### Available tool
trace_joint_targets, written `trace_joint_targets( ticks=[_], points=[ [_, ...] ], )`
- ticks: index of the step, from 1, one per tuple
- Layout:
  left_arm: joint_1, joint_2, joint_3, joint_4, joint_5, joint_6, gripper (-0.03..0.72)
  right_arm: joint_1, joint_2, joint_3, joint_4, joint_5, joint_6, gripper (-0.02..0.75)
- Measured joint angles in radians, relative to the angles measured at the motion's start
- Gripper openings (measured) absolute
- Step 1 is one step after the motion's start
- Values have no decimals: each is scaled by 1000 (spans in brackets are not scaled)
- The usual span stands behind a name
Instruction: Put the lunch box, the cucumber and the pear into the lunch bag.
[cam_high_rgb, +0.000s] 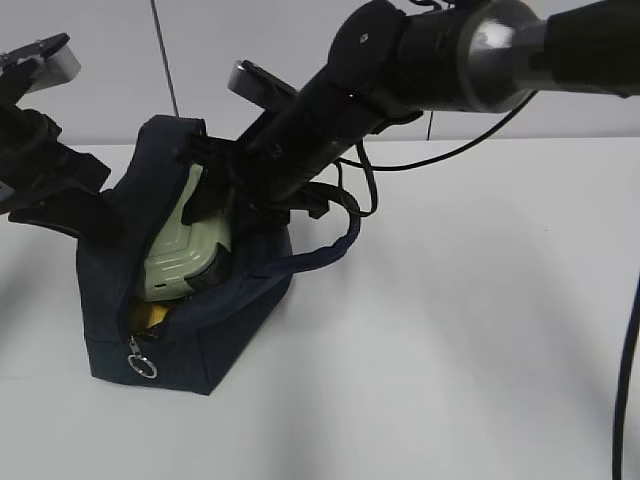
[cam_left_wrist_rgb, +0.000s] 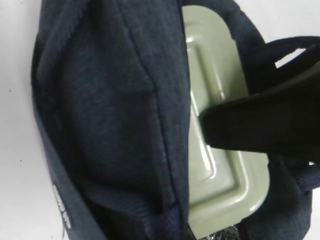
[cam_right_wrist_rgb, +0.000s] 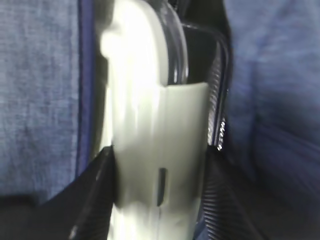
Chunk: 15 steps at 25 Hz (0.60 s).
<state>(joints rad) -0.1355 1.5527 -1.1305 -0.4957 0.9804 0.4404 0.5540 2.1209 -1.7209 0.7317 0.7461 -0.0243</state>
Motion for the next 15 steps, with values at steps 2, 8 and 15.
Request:
trace_joint_targets(
  ticks=[2, 8, 15],
  points=[
    [0, 0, 0, 3, 0, 0, 1, 21, 20, -40, -32, 0, 15, 361],
    [0, 0, 0, 19, 8, 1, 1, 47, 54, -113, -87, 38, 24, 361],
    [0, 0, 0, 0, 7, 6, 1, 49, 66, -131, -141, 48, 38, 361]
  ],
)
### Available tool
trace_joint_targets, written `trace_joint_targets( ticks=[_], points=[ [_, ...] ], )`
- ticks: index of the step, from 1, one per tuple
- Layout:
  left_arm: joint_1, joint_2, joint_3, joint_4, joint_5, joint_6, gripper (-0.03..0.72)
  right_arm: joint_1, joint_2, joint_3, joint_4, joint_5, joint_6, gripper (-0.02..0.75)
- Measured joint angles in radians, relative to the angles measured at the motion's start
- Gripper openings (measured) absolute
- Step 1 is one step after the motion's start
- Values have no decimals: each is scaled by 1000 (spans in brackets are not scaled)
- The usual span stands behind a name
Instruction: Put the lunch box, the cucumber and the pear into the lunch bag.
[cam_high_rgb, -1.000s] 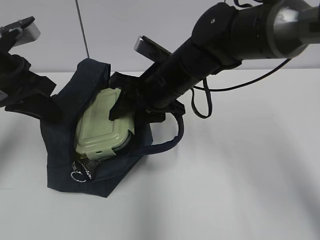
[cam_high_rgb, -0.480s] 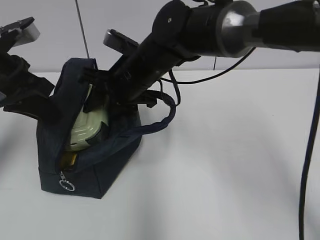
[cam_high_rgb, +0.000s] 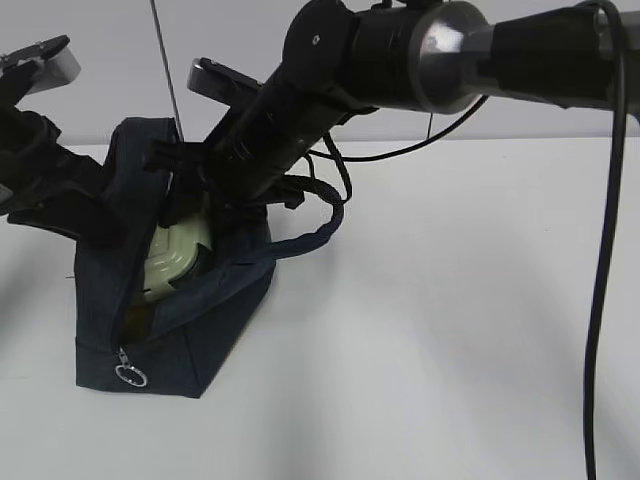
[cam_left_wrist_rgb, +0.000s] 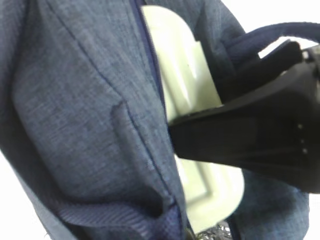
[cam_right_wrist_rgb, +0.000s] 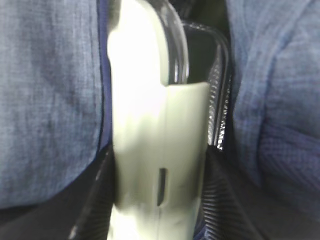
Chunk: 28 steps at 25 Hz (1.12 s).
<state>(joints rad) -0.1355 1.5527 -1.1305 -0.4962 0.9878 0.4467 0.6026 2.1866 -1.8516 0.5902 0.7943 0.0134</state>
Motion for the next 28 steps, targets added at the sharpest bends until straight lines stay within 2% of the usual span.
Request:
trace_joint_targets(
  ticks=[8, 13, 17, 22, 28],
  points=[
    [0, 0, 0, -18, 3, 5, 1, 0, 6, -1, -71, -4, 9, 365],
    [0, 0, 0, -19, 5, 7, 1, 0, 6, -1, -62, 1, -35, 424],
    [0, 0, 0, -19, 6, 9, 1, 0, 6, -34, -80, 71, -103, 478],
    [0, 0, 0, -22, 3, 9, 1, 8, 6, -138, -126, 185, -114, 488],
    [0, 0, 0, -24, 1, 9, 1, 10, -1, -283, -276, 329, -74, 487]
  ],
)
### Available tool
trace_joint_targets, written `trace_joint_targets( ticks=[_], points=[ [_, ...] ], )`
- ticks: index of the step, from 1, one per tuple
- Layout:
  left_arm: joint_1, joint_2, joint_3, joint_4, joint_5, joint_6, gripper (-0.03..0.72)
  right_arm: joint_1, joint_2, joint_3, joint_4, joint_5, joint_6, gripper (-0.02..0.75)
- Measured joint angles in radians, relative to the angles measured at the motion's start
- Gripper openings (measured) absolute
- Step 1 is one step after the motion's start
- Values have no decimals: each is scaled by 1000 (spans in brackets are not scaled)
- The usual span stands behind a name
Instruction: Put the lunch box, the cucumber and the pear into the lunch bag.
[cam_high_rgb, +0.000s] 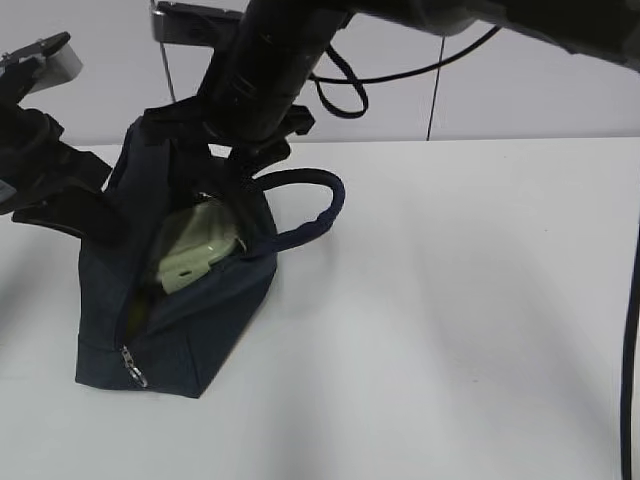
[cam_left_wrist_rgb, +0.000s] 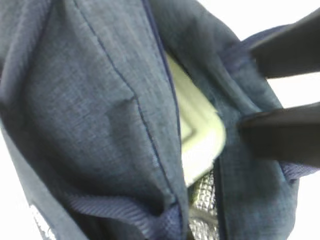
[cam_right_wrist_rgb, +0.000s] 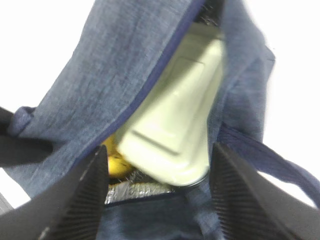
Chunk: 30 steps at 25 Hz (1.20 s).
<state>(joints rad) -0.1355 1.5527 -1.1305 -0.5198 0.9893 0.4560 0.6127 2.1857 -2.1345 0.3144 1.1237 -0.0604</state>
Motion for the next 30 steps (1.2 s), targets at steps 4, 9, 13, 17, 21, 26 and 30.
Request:
trace_joint_targets(
  ticks=[4, 9, 13, 17, 21, 26, 30],
  points=[
    [0, 0, 0, 0, 0, 0, 1, 0, -2, -26, -35, 66, 8, 487],
    [0, 0, 0, 0, 0, 5, 1, 1, -2, -26, -110, 111, 37, 487],
    [0, 0, 0, 0, -1, 7, 1, 1, -2, -26, -95, 114, 37, 486],
    [0, 0, 0, 0, -1, 7, 1, 1, -2, -26, -93, 117, 38, 486],
    [0, 0, 0, 0, -1, 7, 1, 1, 21, -26, -93, 117, 39, 486],
    [0, 0, 0, 0, -2, 7, 1, 1, 68, -26, -93, 117, 39, 456],
    [0, 0, 0, 0, -2, 7, 1, 1, 91, -26, -108, 117, 37, 123]
  ],
)
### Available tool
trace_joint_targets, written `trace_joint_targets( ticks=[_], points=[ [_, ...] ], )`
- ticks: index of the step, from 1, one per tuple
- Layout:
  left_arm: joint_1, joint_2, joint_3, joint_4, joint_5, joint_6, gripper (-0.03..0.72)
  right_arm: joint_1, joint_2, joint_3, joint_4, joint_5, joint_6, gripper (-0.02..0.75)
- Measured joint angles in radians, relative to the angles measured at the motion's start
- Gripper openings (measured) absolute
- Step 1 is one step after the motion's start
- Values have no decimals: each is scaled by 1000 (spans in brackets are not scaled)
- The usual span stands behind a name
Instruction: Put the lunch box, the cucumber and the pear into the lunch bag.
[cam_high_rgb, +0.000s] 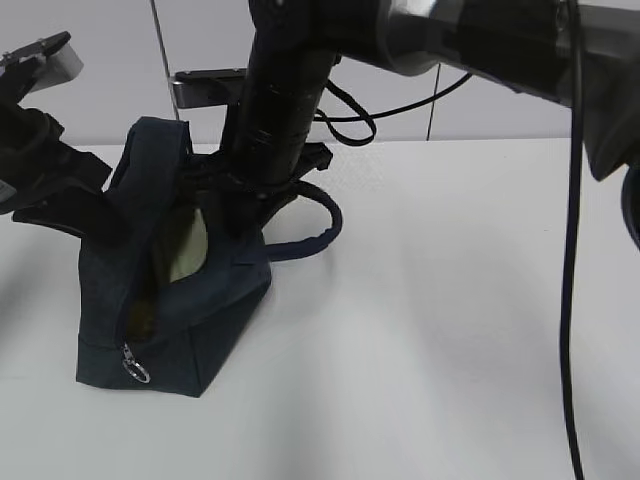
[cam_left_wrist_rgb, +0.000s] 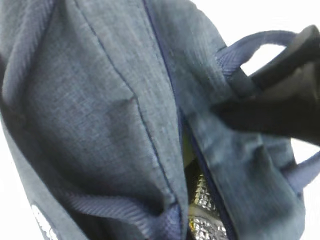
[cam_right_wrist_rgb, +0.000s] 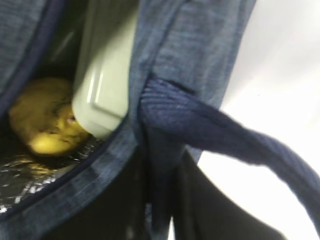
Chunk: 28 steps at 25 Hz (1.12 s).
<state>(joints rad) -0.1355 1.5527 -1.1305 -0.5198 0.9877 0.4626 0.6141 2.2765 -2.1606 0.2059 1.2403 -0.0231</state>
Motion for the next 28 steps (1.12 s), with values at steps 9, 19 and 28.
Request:
trace_joint_targets(
  ticks=[9, 19, 28],
  points=[
    [0, 0, 0, 11, -11, 0, 1, 0, -78, 137, -79, -87, 48, 20],
    [-77, 126, -171, 24, 27, -25, 1, -31, -429, 712, -81, -466, 42, 18],
    [-232, 251, -320, 24, 25, -91, 1, -182, -576, 886, -31, -519, -33, 17]
  ],
)
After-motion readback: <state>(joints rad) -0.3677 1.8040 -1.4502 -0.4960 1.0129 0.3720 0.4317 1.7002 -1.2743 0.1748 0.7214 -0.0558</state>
